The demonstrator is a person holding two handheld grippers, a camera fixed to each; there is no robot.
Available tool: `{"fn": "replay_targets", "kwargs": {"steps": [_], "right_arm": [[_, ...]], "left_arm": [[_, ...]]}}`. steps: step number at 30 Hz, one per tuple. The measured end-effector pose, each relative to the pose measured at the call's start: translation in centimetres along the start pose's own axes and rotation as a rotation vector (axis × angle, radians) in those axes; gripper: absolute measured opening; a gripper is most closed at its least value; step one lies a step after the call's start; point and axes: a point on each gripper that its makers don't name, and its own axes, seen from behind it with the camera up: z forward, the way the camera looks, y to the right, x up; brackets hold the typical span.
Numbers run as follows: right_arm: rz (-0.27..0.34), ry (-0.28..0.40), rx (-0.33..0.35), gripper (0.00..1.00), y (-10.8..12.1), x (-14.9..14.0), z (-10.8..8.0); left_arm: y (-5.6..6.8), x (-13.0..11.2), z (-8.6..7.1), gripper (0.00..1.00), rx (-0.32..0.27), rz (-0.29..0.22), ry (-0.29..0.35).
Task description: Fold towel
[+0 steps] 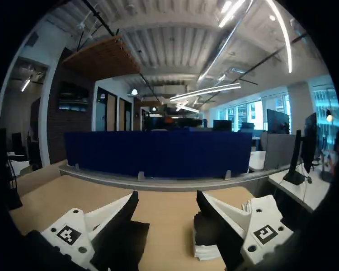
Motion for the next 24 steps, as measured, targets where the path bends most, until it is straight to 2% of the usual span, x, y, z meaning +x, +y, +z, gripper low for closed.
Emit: {"fn": "replay_targets", "kwargs": {"steps": [8, 14, 17, 20, 24], "right_arm": [[-0.041, -0.104, 0.11, 1.0, -1.9, -0.6, -0.6], [-0.076, -0.218, 0.245, 1.0, -4.7, -2.3, -1.6], [-0.097, -0.276, 0.303, 1.0, -5.8, -3.4, -2.0], [-0.121, -0.326, 0.344, 1.0, -6.6, -4.5, -2.3], [-0.148, -0.362, 0.37, 1.0, -7.0, -5.4, -2.4]], "left_arm": [[1.9, -0.9, -0.1, 0.94, -0.128, 0.045, -0.098], [4.4, -3.1, -0.6, 0.94, -0.252, 0.091, -0.204], [5.9, -4.8, -1.3, 0.94, -0.328, 0.092, -0.278], [6.7, -6.3, -1.9, 0.94, -0.379, 0.066, -0.342], [7.2, -7.3, -2.2, 0.94, -0.404, 0.05, -0.378]]}}
